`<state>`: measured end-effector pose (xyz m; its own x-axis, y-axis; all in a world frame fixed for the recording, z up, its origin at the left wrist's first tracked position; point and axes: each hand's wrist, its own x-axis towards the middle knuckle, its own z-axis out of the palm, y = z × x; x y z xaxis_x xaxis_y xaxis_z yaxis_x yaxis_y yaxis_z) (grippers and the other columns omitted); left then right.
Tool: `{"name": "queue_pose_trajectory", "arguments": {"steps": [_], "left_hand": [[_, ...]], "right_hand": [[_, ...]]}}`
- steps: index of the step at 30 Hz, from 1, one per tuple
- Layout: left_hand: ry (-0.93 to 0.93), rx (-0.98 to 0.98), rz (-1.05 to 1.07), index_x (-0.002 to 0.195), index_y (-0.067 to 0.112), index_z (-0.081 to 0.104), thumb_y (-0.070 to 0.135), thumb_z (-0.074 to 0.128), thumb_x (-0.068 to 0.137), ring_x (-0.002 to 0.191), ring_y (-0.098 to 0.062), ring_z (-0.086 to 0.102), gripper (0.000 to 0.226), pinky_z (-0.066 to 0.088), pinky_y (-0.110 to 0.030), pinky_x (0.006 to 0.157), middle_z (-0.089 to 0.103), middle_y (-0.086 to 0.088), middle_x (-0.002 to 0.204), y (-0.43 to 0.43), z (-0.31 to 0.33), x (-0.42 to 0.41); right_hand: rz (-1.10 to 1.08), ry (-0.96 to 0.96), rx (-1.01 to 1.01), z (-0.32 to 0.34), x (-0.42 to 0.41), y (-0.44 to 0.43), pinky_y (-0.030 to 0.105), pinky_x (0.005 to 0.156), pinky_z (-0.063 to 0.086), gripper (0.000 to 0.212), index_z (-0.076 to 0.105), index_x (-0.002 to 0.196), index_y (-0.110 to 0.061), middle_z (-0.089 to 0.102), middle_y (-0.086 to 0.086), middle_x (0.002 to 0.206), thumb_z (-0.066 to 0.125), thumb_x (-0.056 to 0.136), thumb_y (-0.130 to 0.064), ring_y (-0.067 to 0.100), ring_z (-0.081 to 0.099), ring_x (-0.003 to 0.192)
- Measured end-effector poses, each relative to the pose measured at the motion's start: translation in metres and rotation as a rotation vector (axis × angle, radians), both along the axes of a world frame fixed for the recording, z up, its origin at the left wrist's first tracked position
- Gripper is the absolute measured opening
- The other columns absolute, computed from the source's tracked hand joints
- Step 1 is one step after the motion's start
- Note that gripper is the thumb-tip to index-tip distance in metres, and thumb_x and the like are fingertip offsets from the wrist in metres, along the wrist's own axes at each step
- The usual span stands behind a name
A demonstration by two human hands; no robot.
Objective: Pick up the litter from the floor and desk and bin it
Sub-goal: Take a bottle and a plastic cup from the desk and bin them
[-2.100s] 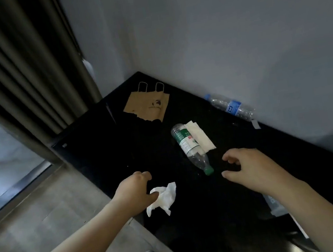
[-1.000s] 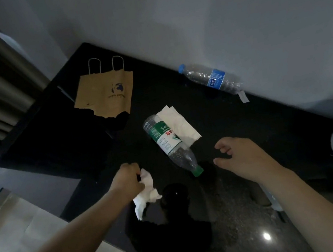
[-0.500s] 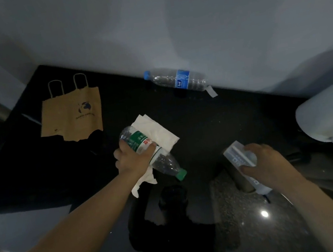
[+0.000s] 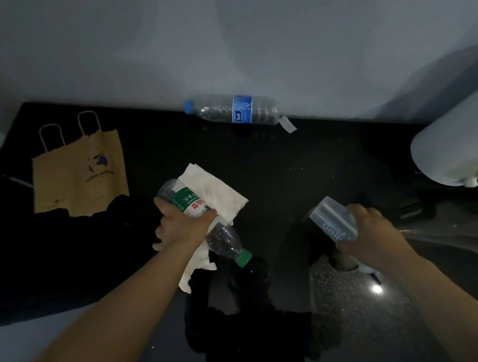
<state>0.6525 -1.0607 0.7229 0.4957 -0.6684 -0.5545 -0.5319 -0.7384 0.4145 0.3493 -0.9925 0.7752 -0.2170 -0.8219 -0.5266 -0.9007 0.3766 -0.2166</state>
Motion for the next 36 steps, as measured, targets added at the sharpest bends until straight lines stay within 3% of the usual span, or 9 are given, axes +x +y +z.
{"name": "queue_pose_trajectory", "arguments": {"steps": [4,8,13,17,24,29,36], "left_hand": [[0.006,-0.012,0.040,0.149,0.020,-0.008,0.056,0.073,0.066,0.133,-0.038,0.032,0.121,0.027,-0.057,0.109,0.043,-0.015,0.139,-0.007,-0.001,0.007],[0.073,-0.060,0.095,0.135,0.010,0.021,0.051,0.077,0.066,0.123,-0.037,0.043,0.098,0.041,-0.051,0.101,0.051,-0.015,0.128,-0.012,0.001,0.012],[0.172,-0.137,0.098,0.126,0.007,0.037,0.054,0.077,0.061,0.115,-0.031,0.052,0.089,0.049,-0.044,0.094,0.055,-0.011,0.120,-0.010,0.008,0.024],[0.289,-0.179,0.138,0.122,0.007,0.047,0.046,0.078,0.065,0.092,-0.020,0.062,0.077,0.049,-0.027,0.073,0.062,-0.006,0.108,-0.002,0.014,0.046],[0.350,-0.134,0.116,0.113,0.010,0.051,0.046,0.077,0.056,0.083,-0.017,0.065,0.072,0.052,-0.026,0.064,0.065,-0.006,0.098,0.018,0.021,0.092],[0.302,-0.155,0.095,0.106,0.019,0.038,0.030,0.077,0.074,0.074,-0.007,0.055,0.052,0.043,-0.021,0.057,0.054,0.005,0.088,0.029,0.025,0.115],[0.322,-0.159,0.084,0.108,0.016,0.042,0.025,0.075,0.076,0.074,-0.009,0.056,0.047,0.043,-0.022,0.056,0.057,0.002,0.089,0.039,0.032,0.133]], "right_hand": [[0.048,0.015,0.030,-0.005,0.014,-0.004,0.044,0.090,0.049,0.076,0.031,0.142,-0.016,0.046,0.011,0.128,0.070,0.078,-0.032,0.031,0.052,0.111],[0.071,-0.038,0.069,-0.013,0.030,-0.003,0.039,0.087,0.048,0.077,0.027,0.144,-0.016,0.048,0.011,0.129,0.068,0.079,-0.029,0.030,0.053,0.112],[0.074,-0.075,0.065,-0.021,0.049,-0.004,0.037,0.087,0.048,0.082,0.023,0.147,-0.016,0.049,0.011,0.131,0.068,0.080,-0.031,0.028,0.054,0.113],[0.096,-0.085,0.042,-0.023,0.065,-0.011,0.035,0.084,0.049,0.082,0.025,0.146,-0.015,0.051,0.011,0.128,0.069,0.079,-0.034,0.027,0.056,0.109],[0.156,-0.147,-0.003,-0.026,0.104,-0.026,0.031,0.078,0.044,0.076,0.030,0.143,-0.014,0.053,0.011,0.124,0.069,0.080,-0.034,0.026,0.055,0.107],[0.193,-0.192,-0.028,-0.027,0.132,-0.029,0.028,0.080,0.046,0.079,0.030,0.144,-0.015,0.055,0.008,0.124,0.070,0.080,-0.037,0.023,0.056,0.107],[0.216,-0.186,-0.018,-0.029,0.155,-0.030,0.025,0.077,0.039,0.074,0.031,0.141,-0.016,0.054,0.006,0.122,0.070,0.080,-0.036,0.016,0.052,0.098]]}}
